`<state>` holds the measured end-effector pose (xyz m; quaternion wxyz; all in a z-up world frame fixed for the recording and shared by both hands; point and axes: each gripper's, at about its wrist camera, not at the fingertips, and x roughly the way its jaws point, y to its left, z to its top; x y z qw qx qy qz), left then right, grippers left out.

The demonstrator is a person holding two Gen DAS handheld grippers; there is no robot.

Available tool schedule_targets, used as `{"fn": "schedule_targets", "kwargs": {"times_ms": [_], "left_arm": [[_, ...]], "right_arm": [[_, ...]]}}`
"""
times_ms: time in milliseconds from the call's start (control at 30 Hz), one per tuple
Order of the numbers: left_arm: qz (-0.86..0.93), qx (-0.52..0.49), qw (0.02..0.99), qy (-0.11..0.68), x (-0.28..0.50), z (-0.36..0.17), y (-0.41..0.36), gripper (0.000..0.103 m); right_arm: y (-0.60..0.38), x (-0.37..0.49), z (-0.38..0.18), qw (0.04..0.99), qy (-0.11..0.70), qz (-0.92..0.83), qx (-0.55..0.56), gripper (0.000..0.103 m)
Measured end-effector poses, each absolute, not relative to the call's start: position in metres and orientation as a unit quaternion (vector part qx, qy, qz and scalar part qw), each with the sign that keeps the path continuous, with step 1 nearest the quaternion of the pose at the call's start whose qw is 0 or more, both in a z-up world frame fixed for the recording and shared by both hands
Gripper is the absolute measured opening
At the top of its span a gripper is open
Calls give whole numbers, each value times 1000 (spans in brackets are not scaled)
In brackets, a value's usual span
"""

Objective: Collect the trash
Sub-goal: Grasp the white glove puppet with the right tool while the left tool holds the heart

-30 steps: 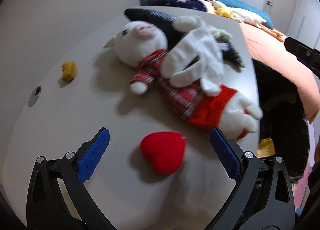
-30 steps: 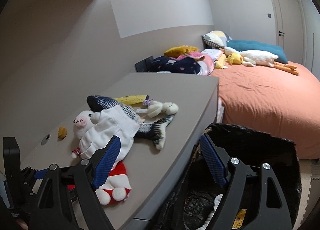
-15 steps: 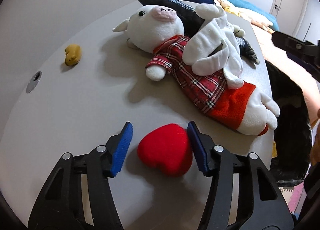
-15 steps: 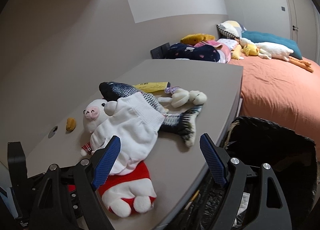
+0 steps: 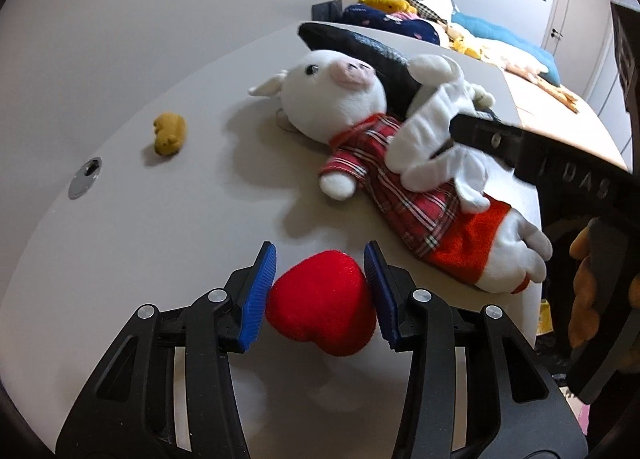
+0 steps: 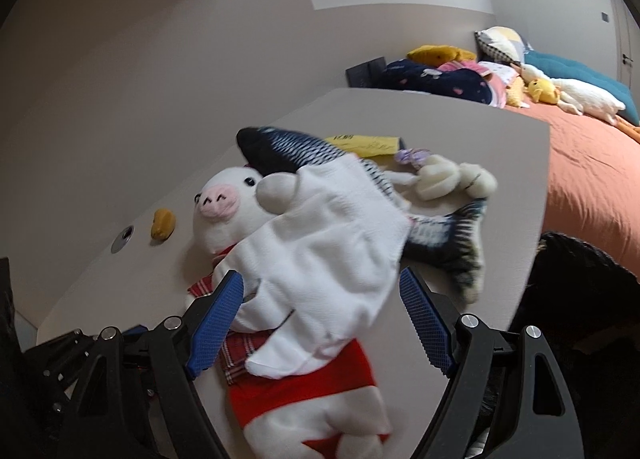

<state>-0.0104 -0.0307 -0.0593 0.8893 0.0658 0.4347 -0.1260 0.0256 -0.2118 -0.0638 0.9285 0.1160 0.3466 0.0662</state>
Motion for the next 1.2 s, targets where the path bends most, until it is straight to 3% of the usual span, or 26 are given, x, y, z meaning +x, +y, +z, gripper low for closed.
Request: {"fn": "schedule_targets", "kwargs": {"times_ms": [100,167,200,267,333,1200], "left_arm": [[-117,60,892,432,-8,-57,-26,45],[-117,58,892,432,-10,-58,-24,45],[-116,56,892,433,-10,-57,-23,45],[-116,55,892,433,-10,-58,-25,45],[-113,53,893,433,-11,-58,-24,45],[-154,42,915,371,-39,-5,-64,45]], "right_arm": [[-207,31,-69,923,359,70,117,66],[-205,35,-74,917,369,84,126,41],[-205,37,-76,914,374,86,131,36],[-206,36,-76,914,374,87,132,14],[-210,33,-75,915,367,95,141,10],[-273,-54,7,955,251,57,146,10]]}}
